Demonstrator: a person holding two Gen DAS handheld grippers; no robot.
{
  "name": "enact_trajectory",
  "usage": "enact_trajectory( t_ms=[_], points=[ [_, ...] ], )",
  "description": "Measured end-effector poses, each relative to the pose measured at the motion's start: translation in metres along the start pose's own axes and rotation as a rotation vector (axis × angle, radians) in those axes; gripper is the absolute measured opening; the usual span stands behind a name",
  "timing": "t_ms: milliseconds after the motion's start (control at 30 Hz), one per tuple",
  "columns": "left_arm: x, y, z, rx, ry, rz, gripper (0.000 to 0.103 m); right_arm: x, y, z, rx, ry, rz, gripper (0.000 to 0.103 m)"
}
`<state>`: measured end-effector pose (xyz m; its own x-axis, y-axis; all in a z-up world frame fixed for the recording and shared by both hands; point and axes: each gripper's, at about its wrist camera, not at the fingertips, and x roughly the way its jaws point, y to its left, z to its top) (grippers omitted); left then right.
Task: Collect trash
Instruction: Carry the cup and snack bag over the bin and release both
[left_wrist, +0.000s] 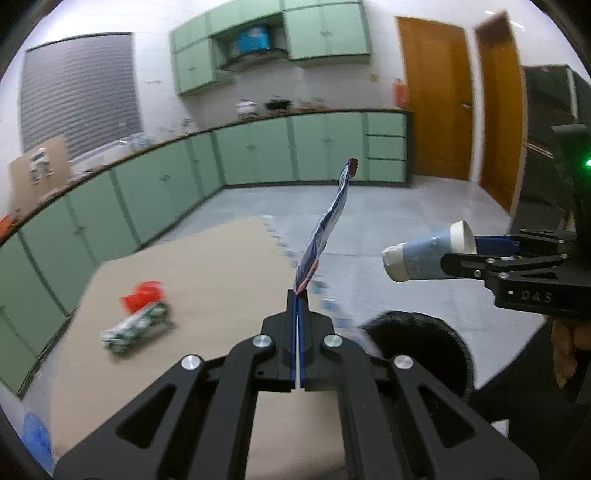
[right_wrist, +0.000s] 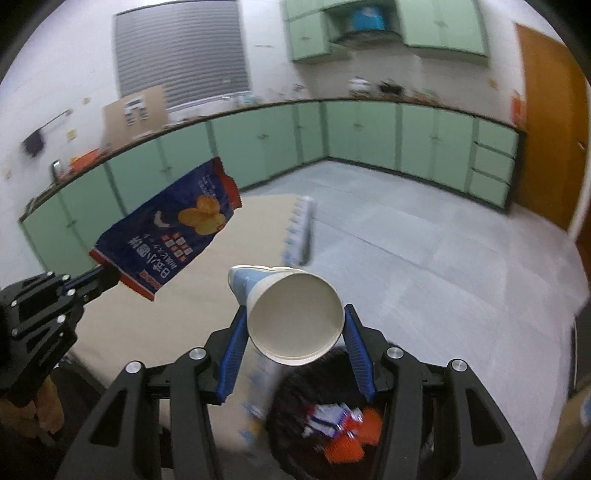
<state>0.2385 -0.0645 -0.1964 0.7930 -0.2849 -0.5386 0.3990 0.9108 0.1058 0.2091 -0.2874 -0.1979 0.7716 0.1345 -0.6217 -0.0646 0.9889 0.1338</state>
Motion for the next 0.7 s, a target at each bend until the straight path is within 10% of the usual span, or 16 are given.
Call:
enact_trajectory(
  t_ms=[300,700],
  points=[
    [0.056,-0.087,-0.030,0.038,0.159,-0.188,0.000,0.010,-0.078,-0.052,0.144,0.101,-0.101,0.050],
    [0.134,-0.119,-0.070,0.093,0.409,-0.195,0.001,0.080,-0.114,-0.092,0.228,0.296,-0.110,0.051]
  ],
)
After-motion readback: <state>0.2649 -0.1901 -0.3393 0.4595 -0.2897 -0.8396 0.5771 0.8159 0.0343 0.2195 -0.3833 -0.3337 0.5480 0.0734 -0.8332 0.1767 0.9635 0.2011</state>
